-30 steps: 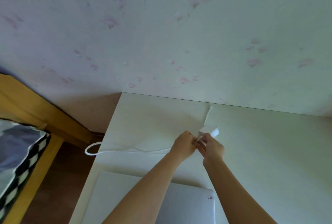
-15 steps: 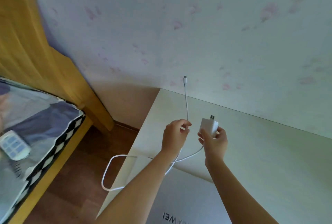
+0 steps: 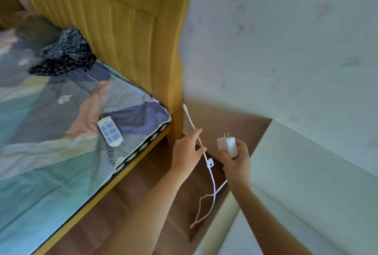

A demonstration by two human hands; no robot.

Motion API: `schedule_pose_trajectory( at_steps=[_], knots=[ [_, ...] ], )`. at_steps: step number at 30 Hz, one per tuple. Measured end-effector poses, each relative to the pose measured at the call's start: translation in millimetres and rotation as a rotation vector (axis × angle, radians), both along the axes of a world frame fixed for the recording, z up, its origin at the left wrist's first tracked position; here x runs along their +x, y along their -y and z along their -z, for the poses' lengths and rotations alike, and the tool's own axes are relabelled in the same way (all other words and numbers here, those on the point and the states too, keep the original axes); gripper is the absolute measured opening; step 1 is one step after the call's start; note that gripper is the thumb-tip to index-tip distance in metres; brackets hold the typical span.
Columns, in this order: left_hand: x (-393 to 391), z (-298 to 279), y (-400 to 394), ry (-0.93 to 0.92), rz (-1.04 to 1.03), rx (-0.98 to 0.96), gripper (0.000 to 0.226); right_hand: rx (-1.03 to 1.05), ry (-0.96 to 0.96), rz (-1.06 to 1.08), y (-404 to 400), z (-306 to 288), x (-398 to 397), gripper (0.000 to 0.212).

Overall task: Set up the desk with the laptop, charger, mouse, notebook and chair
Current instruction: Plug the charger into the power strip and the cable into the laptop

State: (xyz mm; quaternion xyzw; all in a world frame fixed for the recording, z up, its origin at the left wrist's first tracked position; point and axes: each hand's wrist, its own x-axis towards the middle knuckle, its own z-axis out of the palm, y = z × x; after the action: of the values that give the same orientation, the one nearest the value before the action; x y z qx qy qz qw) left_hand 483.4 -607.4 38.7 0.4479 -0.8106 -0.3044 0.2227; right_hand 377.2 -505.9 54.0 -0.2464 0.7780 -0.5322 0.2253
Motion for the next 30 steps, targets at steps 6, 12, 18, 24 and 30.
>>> schedule_pose_trajectory(
  at_steps=[6,12,18,24,30],
  knots=[
    [132,20,51,-0.088,-0.4,0.056,0.016,0.136,-0.137,-0.25,70,18,110,0.034],
    [252,52,104,0.064,-0.543,0.092,0.042,0.224,-0.269,-0.422,143,46,200,0.036],
    [324,86,164,0.325,-0.326,0.131,0.072,0.369,-0.424,-0.675,226,77,216,0.035],
    [339,135,228,0.503,-0.263,0.151,0.073,0.448,-0.575,-0.954,336,123,210,0.044],
    [319,194,292,0.474,-0.224,0.126,0.065,0.593,-0.636,-1.154,443,173,226,0.04]
  ],
)
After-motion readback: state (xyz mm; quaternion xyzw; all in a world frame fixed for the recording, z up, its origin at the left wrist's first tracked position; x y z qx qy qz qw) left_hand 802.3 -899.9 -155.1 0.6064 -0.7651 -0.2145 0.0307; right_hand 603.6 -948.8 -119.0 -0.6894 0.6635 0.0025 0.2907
